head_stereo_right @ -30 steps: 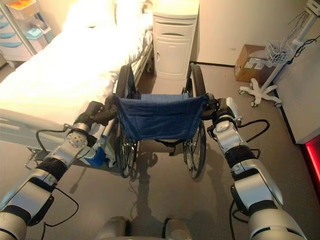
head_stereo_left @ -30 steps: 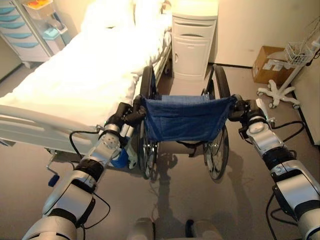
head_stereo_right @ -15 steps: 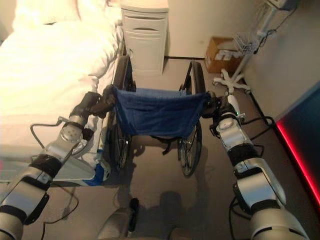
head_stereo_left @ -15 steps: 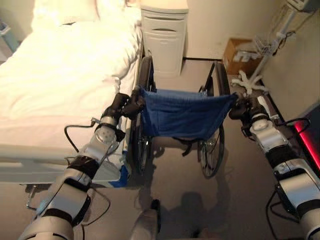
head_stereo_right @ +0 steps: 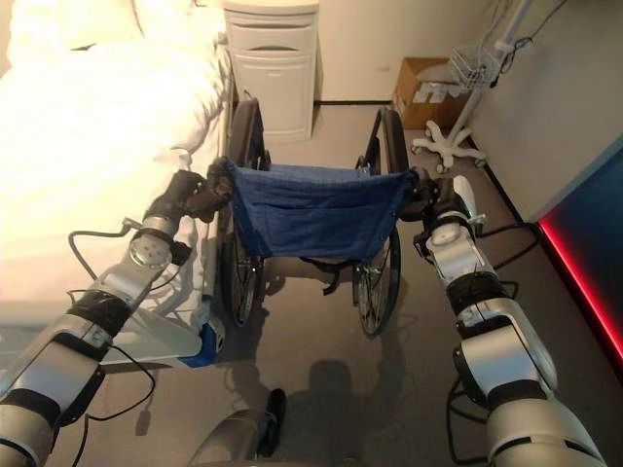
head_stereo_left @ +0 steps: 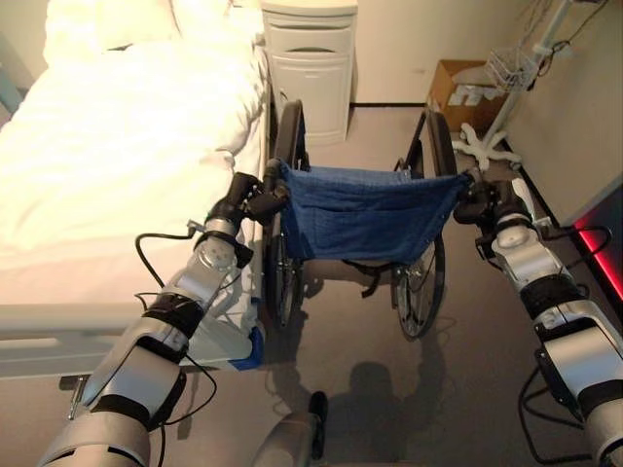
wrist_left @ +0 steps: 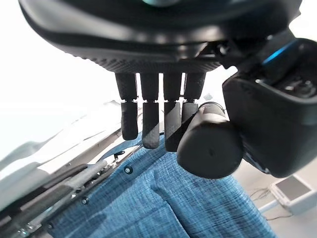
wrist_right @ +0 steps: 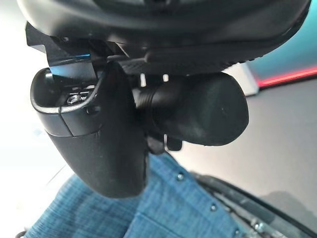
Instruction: Push the wheelchair next to the bed
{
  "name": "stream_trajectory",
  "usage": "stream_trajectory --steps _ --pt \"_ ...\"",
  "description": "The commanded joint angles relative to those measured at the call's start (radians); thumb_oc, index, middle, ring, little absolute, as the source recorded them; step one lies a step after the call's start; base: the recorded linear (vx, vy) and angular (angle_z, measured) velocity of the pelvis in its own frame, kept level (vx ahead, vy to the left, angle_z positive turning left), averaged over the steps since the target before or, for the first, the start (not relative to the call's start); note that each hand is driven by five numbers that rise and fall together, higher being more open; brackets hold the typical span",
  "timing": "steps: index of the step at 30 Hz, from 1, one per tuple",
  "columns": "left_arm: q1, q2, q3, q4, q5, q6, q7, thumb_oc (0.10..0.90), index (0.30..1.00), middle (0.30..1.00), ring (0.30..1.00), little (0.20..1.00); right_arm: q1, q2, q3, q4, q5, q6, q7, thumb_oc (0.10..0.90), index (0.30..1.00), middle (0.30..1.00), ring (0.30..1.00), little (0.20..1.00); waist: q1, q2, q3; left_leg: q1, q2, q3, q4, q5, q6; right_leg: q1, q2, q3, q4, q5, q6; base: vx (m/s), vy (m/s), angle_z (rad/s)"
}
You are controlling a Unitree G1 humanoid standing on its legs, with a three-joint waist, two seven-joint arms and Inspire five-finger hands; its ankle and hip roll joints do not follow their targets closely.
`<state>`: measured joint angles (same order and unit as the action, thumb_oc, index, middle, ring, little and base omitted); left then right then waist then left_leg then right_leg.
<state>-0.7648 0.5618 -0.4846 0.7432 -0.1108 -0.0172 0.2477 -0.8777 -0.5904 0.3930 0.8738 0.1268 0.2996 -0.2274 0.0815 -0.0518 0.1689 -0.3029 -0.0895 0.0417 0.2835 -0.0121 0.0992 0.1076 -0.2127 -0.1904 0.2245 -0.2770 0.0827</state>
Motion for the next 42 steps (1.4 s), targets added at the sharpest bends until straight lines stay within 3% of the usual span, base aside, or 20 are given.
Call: stream_trajectory --steps 1,3,4,6,8,10,12,14,17,19,20,21,23,27,28,34,39,40,41,42 --pt "0.018 0.026 -0.035 -0.014 0.12 -0.011 0.008 0.4 0.3 0.3 0.3 0.3 0.065 0.093 0.124 0.004 -0.044 -0.085 0.077 0.4 0.3 0.3 0.3 0.3 0.08 0.013 0.093 0.018 -0.004 -0.004 -0.061 -0.036 -0.025 -0.001 0.033 0.118 0.141 0.379 0.06 0.31 0.036 0.28" --pt "0.031 0.024 -0.031 -0.021 0.126 -0.009 0.008 0.4 0.3 0.3 0.3 0.3 0.071 0.088 0.13 -0.016 -0.04 -0.067 0.073 0.4 0.3 0.3 0.3 0.3 0.05 0.012 0.104 0.054 -0.011 -0.022 -0.054 -0.052 -0.026 -0.086 0.053 0.121 0.104 0.331 0.049 0.29 -0.005 0.26" --pt "0.036 0.034 -0.022 -0.03 0.127 -0.009 0.013 0.4 0.3 0.3 0.3 0.3 0.063 0.081 0.136 -0.041 -0.032 -0.054 0.07 0.4 0.3 0.3 0.3 0.3 0.023 0.028 0.126 0.089 0.0 -0.039 -0.054 -0.068 -0.027 -0.222 0.064 0.126 0.108 0.317 0.036 0.26 -0.051 -0.03" --pt "0.032 0.053 -0.01 -0.038 0.106 -0.013 0.025 0.4 0.3 0.3 0.3 0.3 0.04 0.073 0.136 -0.076 -0.027 -0.026 0.068 0.4 0.3 0.3 0.3 0.3 -0.024 0.029 0.176 0.12 -0.012 -0.056 -0.018 -0.12 -0.015 -0.409 0.065 0.136 0.081 0.357 0.028 0.26 -0.095 -0.08" --pt "0.032 0.061 -0.009 -0.04 0.091 -0.014 0.018 0.4 0.3 0.3 0.3 0.3 0.035 0.061 0.132 -0.085 -0.021 0.02 0.091 0.4 0.3 0.3 0.3 0.3 -0.059 0.021 0.188 0.17 -0.037 -0.078 -0.008 -0.162 -0.009 -0.454 0.062 0.139 -0.051 0.381 0.035 0.44 -0.139 0.33" --pt "0.028 0.059 -0.005 -0.036 0.092 -0.015 0.007 0.4 0.3 0.3 0.3 0.3 0.021 0.059 0.131 -0.083 -0.004 0.067 0.107 0.4 0.3 0.3 0.3 0.3 -0.077 0.021 0.185 0.221 -0.041 -0.109 -0.024 -0.176 -0.014 -0.453 0.084 0.152 -0.106 0.39 0.041 0.44 -0.166 0.98" --pt "0.028 0.057 -0.001 -0.038 0.095 -0.005 0.004 0.4 0.3 0.3 0.3 0.3 0.013 0.06 0.132 -0.078 0.009 0.095 0.122 0.4 0.3 0.3 0.3 0.3 -0.077 0.014 0.169 0.236 -0.038 -0.103 -0.029 -0.181 -0.016 -0.425 0.097 0.13 -0.092 0.366 0.037 0.4 -0.196 1.05" --pt "0.021 0.038 0.001 -0.033 0.062 -0.007 0.002 0.4 0.3 0.3 0.3 0.3 0.019 0.073 0.134 -0.05 0.048 0.113 0.125 0.4 0.3 0.3 0.3 0.3 -0.078 0.001 0.146 0.231 -0.04 -0.114 0.007 -0.198 -0.026 -0.373 0.104 0.155 -0.052 0.358 0.032 0.39 -0.224 0.69" --pt "0.0 0.024 -0.014 -0.016 0.052 0.008 0.01 0.4 0.3 0.3 0.3 0.3 0.036 0.075 0.137 -0.055 0.049 0.131 0.12 0.4 0.3 0.3 0.3 0.3 -0.111 -0.001 0.131 0.299 0.018 -0.095 0.027 -0.234 -0.064 -0.354 0.084 0.134 -0.054 0.355 0.018 0.33 -0.114 0.67" --pt "0.004 0.015 -0.015 -0.007 0.055 -0.003 0.007 0.4 0.3 0.3 0.3 0.3 0.048 0.068 0.127 -0.048 0.035 0.133 0.131 0.4 0.3 0.3 0.3 0.3 -0.129 0.012 0.111 0.366 0.056 -0.104 0.023 -0.201 -0.093 -0.342 0.091 0.117 -0.066 0.35 0.003 0.25 -0.02 0.51" --pt "-0.002 0.003 -0.029 0.006 0.043 -0.008 0.019 0.4 0.3 0.3 0.3 0.3 0.053 0.067 0.134 -0.038 0.043 0.126 0.122 0.4 0.3 0.3 0.3 0.3 -0.14 0.022 0.097 0.373 0.094 -0.105 0.08 -0.115 -0.128 -0.325 0.096 0.095 -0.073 0.334 -0.016 0.24 -0.007 0.21" --pt "-0.001 -0.003 -0.032 0.011 0.039 -0.012 0.022 0.4 0.3 0.3 0.3 0.3 0.063 0.065 0.137 -0.036 0.055 0.116 0.108 0.4 0.3 0.3 0.3 0.3 -0.141 0.02 0.1 0.336 0.11 -0.094 0.148 -0.054 -0.139 -0.296 0.096 0.085 -0.076 0.32 -0.032 0.31 -0.004 0.18" --pt "-0.01 -0.014 -0.039 0.018 0.05 -0.012 0.023 0.4 0.3 0.3 0.3 0.3 0.062 0.072 0.139 -0.037 0.054 0.121 0.101 0.4 0.3 0.3 0.3 0.3 -0.132 0.013 0.121 0.256 0.121 -0.076 0.166 -0.022 -0.139 -0.238 0.098 0.089 -0.093 0.31 -0.039 0.23 0.03 0.12" --pt "-0.039 -0.008 -0.041 0.012 0.043 0.0 0.036 0.4 0.3 0.3 0.3 0.3 0.032 0.083 0.157 -0.048 0.054 0.121 0.068 0.4 0.3 0.3 0.3 0.3 -0.074 0.033 0.188 0.097 0.083 -0.046 -0.015 0.047 -0.155 -0.119 0.146 0.126 -0.128 0.273 -0.03 0.15 0.135 -0.32" --pt "-0.05 -0.007 -0.047 0.011 0.032 0.012 0.042 0.4 0.3 0.3 0.3 0.3 0.028 0.079 0.156 -0.068 0.061 0.12 0.057 0.4 0.3 0.3 0.3 0.3 -0.064 0.036 0.208 0.054 0.077 -0.026 -0.006 0.041 -0.151 -0.095 0.144 0.126 -0.135 0.259 -0.034 0.15 0.172 -0.99" --pt "-0.016 0.031 -0.02 0.003 0.036 0.018 -0.001 0.4 0.3 0.3 0.3 0.3 0.076 0.078 0.133 -0.137 0.04 0.123 0.067 0.4 0.3 0.3 0.3 0.3 -0.066 0.06 0.165 0.195 0.055 -0.036 -0.187 0.012 -0.113 -0.118 0.137 0.114 -0.107 0.236 -0.004 0.15 0.142 -0.61" --pt "-0.023 0.032 -0.028 -0.004 0.027 0.026 0.006 0.4 0.3 0.3 0.3 0.3 0.072 0.072 0.117 -0.115 0.045 0.076 0.078 0.4 0.3 0.3 0.3 0.3 -0.065 0.062 0.147 0.218 0.051 -0.034 -0.198 -0.001 -0.094 -0.149 0.127 0.103 -0.08 0.232 0.003 0.01 0.046 0.07" --pt "-0.016 0.031 -0.028 -0.003 0.026 0.022 0.004 0.613 0.62 0.62 0.62 0.62 0.073 0.073 0.117 -0.11 0.051 0.076 0.081 0.513 0.469 0.469 0.469 0.469 -0.063 0.061 0.142 0.223 0.05 -0.034 -0.198 -0.005 -0.091 -0.145 0.126 0.103 -0.082 0.232 0.003 0.04 0.024 0.03" --pt "-0.01 0.03 -0.027 -0.004 0.029 0.021 -0.003 0.8 0.9 0.9 0.9 0.9 0.075 0.074 0.117 -0.107 0.057 0.072 0.08 0.8 0.9 0.9 0.9 0.9 -0.06 0.059 0.138 0.227 0.049 -0.033 -0.198 -0.008 -0.089 -0.139 0.125 0.103 -0.086 0.233 0.003 0.04 0.015 0.04" --pt "-0.002 0.032 -0.024 -0.008 0.026 0.017 -0.01 0.8 0.9 0.9 0.9 0.9 0.08 0.071 0.116 -0.108 0.063 0.065 0.077 0.8 0.9 0.9 0.9 0.9 -0.058 0.057 0.132 0.23 0.049 -0.032 -0.196 -0.011 -0.087 -0.134 0.125 0.104 -0.088 0.232 0.003 0.04 0.014 0.06"
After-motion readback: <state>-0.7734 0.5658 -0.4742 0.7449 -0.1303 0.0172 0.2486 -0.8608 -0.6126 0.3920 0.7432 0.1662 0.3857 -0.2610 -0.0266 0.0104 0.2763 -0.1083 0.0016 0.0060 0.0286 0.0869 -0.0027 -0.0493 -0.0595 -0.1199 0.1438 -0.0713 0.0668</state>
